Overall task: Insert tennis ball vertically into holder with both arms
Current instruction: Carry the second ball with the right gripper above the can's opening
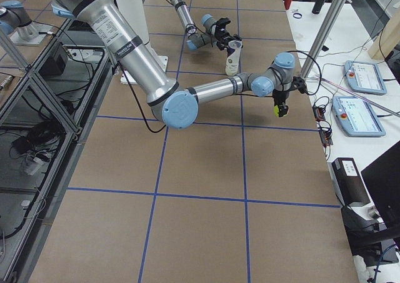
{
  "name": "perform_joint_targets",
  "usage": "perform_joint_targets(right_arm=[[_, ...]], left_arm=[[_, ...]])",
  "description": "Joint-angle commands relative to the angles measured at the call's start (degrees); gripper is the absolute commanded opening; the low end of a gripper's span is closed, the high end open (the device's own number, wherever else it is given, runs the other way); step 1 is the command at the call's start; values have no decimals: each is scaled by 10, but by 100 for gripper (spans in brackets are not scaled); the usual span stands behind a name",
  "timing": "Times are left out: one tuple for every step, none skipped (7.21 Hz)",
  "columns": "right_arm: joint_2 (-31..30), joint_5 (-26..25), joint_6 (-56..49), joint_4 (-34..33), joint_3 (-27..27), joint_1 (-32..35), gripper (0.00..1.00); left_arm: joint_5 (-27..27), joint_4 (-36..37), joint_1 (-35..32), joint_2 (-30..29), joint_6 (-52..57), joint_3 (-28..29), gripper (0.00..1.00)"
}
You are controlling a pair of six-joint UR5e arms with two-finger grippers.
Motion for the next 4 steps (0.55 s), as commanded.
perform_joint_targets(right_arm=[[5, 26, 83, -148, 166, -10, 0], [9, 25, 131, -213, 242, -33, 0], [23, 22, 190, -242, 284, -60, 0], [55, 11, 267, -247, 295, -87, 0]], left_arm=[[0, 1, 2, 0, 0, 0, 99], [0, 1, 2, 0, 0, 0, 99], [0, 0, 2, 0, 0, 0, 99], [0, 0, 2, 0, 0, 0, 99]])
